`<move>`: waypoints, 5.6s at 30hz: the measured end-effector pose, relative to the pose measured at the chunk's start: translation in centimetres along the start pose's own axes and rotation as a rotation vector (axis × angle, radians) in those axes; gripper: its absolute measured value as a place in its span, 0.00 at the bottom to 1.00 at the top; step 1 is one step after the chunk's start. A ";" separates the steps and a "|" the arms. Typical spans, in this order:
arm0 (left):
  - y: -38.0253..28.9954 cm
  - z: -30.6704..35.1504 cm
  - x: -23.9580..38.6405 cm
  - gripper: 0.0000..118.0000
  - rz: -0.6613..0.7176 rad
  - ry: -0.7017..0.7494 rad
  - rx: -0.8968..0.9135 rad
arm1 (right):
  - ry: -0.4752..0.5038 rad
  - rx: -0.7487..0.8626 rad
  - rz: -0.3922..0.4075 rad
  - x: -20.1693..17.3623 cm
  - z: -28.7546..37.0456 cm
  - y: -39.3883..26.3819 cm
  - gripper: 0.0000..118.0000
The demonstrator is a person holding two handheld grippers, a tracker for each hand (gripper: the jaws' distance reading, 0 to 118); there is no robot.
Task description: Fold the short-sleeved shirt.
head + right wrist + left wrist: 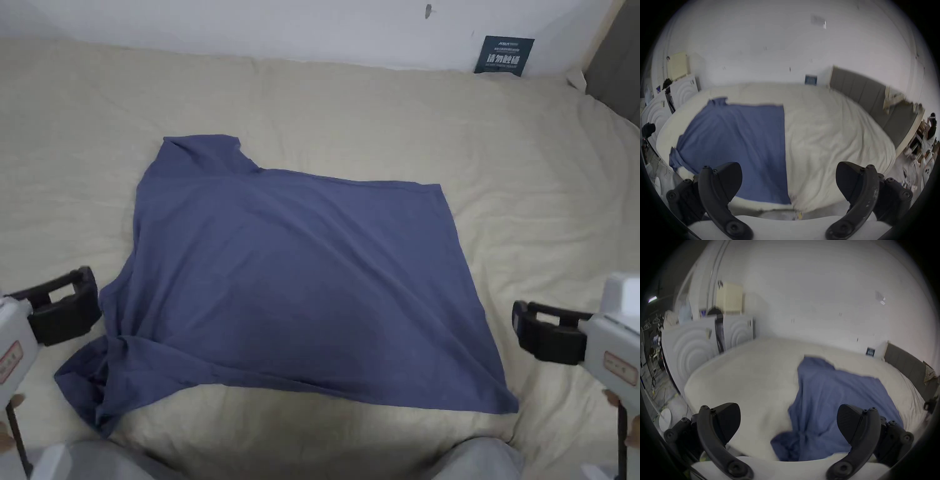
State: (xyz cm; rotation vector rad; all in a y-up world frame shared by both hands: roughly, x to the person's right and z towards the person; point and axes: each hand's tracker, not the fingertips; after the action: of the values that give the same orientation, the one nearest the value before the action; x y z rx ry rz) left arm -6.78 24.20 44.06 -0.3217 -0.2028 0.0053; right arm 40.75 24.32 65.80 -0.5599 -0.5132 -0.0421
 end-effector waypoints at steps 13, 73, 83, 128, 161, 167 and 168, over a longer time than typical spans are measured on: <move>2.1 1.7 7.2 0.84 -0.114 -0.076 0.238 | 0.011 0.350 -0.057 -6.3 3.9 2.9 0.92; -3.8 -3.8 1.8 0.01 0.073 -0.120 -0.469 | -0.001 -0.600 -0.116 -2.9 -10.4 -9.4 0.99; -4.5 -3.9 2.2 0.01 0.056 -0.104 -0.509 | 0.000 -0.614 -0.254 -1.8 -11.5 -10.9 0.01; 4.2 -16.2 7.9 1.00 -0.183 0.013 -0.065 | 0.039 0.029 -0.054 -4.5 -14.8 10.3 1.00; 6.7 -11.4 2.1 0.15 -0.008 -0.035 -0.230 | 0.087 0.290 -0.072 -8.7 -0.8 5.4 0.01; 5.3 -19.8 1.2 1.00 0.044 -0.085 -0.534 | 0.078 0.234 -0.063 -8.7 -3.2 5.5 0.01; 4.8 -20.8 1.3 1.00 0.032 -0.082 -0.560 | 0.075 0.222 -0.059 -8.6 -3.7 5.5 0.01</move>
State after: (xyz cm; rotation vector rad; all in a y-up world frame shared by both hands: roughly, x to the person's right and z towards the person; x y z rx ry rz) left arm -1.24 22.31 23.49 -0.8839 -0.2789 -0.0067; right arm 35.86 26.25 56.31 -0.3244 -0.4541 -0.0615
